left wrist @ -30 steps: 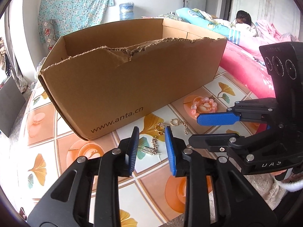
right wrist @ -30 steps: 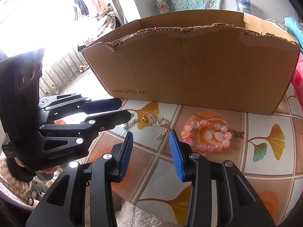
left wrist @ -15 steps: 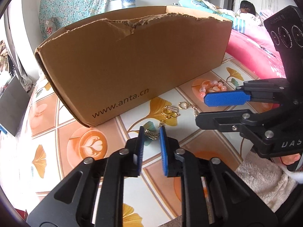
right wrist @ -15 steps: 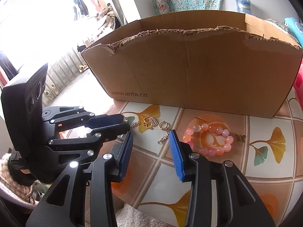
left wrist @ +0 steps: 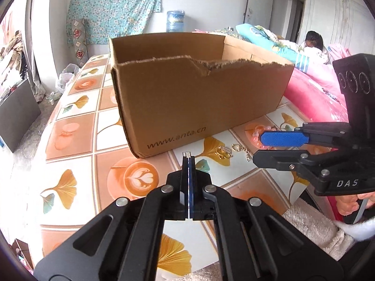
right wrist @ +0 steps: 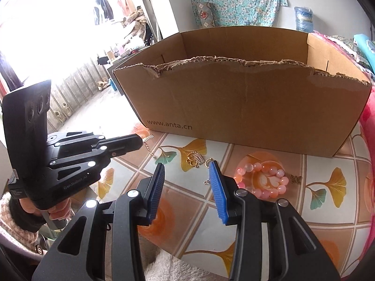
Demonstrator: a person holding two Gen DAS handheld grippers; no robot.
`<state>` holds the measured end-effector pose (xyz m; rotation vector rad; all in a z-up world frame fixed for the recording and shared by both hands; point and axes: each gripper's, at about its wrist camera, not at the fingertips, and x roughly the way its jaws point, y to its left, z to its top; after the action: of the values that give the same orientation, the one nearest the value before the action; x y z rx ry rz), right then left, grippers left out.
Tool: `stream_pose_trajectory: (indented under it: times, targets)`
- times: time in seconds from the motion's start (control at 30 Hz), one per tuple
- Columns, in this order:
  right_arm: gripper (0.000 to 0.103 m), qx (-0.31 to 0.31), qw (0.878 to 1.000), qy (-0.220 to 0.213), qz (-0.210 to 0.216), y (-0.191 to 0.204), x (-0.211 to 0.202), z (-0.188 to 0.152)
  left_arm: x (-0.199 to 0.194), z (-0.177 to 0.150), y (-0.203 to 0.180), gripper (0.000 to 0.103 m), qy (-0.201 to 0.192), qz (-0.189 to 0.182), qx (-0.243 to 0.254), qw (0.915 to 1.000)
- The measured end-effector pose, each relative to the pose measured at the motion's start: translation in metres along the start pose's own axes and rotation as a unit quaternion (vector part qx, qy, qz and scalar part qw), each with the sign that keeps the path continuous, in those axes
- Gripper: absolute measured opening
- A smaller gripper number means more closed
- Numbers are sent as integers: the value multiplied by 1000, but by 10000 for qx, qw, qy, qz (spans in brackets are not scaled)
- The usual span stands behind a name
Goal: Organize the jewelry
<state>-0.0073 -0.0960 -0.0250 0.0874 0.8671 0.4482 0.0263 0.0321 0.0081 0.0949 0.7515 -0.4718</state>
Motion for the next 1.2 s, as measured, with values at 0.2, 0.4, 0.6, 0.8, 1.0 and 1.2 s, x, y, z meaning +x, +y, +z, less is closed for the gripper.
stream_pose_trajectory:
  times: [0.2,0.4,0.6,0.8,1.0,1.2]
  targets:
    - [35,-299,9993,140,-153,6,16,10,0,0,5,0,-168,-9,-90,9998]
    - [23,-759,9959,342,-350,7,30,22,4,-8,6,0,-100,-78,-118,9998]
    - [17,-874,9929,658,-468,4,48,28,4,-13,5,0,-101,-140,-72,9998]
    - [13,-827,9923,877,-300,0,57,32,5,-13,10,0,-117,-195,-135,9997]
    - [4,-755,9930,881,-221,-11,59,39,5,-12,12,0,-144,-232,-138,9995]
    - [4,-342,9978,572,-7,-25,37,50,-3,-13,11,0,-227,-211,-138,9994]
